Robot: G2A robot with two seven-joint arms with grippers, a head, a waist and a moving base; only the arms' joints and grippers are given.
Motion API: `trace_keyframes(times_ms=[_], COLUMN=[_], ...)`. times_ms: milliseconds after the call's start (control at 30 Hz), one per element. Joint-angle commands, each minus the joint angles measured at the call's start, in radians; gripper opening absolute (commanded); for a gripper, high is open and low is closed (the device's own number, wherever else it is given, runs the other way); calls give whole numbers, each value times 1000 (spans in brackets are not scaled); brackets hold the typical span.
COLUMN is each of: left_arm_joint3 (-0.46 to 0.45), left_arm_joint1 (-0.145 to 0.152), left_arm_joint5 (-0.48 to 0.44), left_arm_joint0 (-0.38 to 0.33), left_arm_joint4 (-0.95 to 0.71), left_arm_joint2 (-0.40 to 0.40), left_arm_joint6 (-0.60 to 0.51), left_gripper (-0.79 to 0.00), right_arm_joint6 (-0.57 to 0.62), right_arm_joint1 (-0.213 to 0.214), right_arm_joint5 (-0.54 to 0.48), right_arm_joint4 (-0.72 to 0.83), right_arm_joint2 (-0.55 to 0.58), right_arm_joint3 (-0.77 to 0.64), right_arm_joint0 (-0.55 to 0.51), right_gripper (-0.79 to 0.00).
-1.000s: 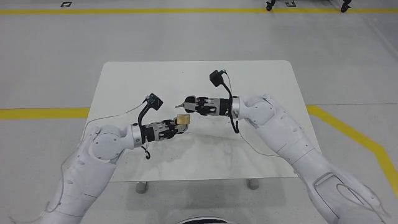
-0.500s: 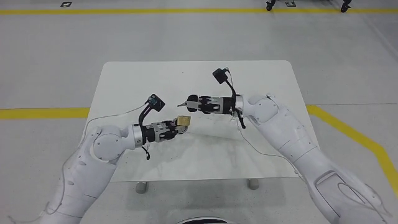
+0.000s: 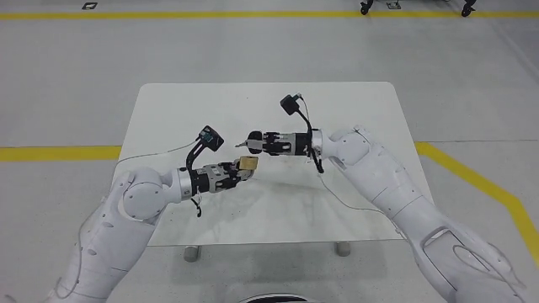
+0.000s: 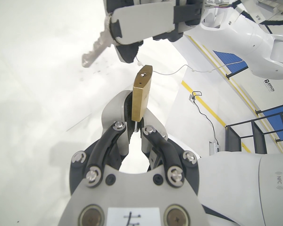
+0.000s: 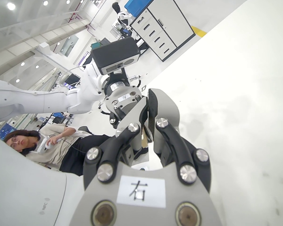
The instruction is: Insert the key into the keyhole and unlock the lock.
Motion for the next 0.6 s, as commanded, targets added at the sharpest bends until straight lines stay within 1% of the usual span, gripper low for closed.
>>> trace_keyframes(times_ms=[0, 167, 267, 433, 567], left_arm_joint3=[6, 14, 15, 17, 21], left_arm_joint1=[0, 2, 3, 4, 7], left_arm_joint5=[1, 3, 3, 3, 3], left_arm_joint0=[-5, -13, -14, -15, -15], left_arm_joint4=[-3, 3, 5, 3, 3], left_arm_joint2=[3, 6, 6, 7, 5], left_arm_joint6=[2, 12, 18, 22, 27], left_gripper=[-785, -785, -785, -785, -785], right_arm_joint6=[32, 138, 174, 123, 40], right_arm_joint1=[0, 6, 11, 18, 24], right_arm_joint5=[-12, -39, -42, -32, -24], right_arm_joint4=[29, 118, 149, 116, 56], right_arm_joint2=[-2, -8, -3, 26, 57], right_arm_joint3=[-3, -25, -30, -17, -17], right_arm_joint0=[-1, -7, -9, -10, -22], right_gripper=[-785, -785, -785, -785, -785])
